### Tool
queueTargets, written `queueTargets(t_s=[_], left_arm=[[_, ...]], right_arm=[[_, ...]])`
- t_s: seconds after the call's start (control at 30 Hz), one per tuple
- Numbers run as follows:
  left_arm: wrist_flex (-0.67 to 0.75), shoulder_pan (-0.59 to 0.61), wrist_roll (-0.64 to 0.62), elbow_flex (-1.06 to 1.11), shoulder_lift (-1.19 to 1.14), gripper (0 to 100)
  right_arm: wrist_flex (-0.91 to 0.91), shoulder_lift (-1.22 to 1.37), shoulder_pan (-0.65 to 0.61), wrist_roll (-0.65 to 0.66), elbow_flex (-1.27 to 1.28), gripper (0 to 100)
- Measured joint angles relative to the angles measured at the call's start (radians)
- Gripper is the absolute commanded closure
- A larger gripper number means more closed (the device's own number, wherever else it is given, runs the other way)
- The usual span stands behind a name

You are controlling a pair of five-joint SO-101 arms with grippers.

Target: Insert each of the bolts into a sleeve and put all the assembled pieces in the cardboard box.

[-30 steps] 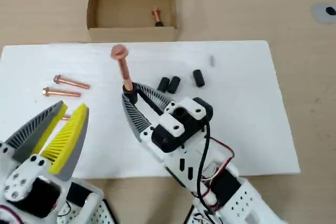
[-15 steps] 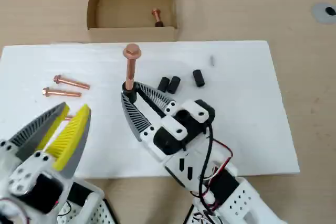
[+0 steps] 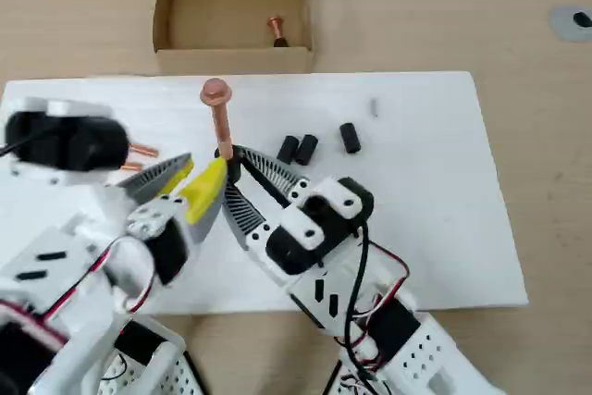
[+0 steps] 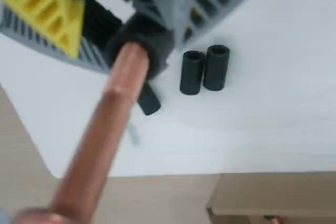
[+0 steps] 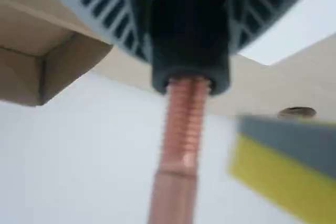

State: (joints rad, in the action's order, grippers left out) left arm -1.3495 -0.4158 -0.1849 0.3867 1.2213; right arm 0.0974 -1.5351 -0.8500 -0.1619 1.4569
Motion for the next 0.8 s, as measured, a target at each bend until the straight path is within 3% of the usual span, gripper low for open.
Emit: queueTargets(t_s=[0.27,0.43,0.8], left_arm=[[0.003,0.0,0.0,0.011,0.0,87],[0.003,0.0,0.0,0.011,0.0,87],[0.003,-0.002,0.0,0.011,0.0,87]], right_arm=[[-0.023,0.0,0.0,0.063,0.032,98.9],[-0.161,0.0,0.0,0.141,0.106,98.9],[-0.19,0.0,0.0,0.147,0.123,98.9]])
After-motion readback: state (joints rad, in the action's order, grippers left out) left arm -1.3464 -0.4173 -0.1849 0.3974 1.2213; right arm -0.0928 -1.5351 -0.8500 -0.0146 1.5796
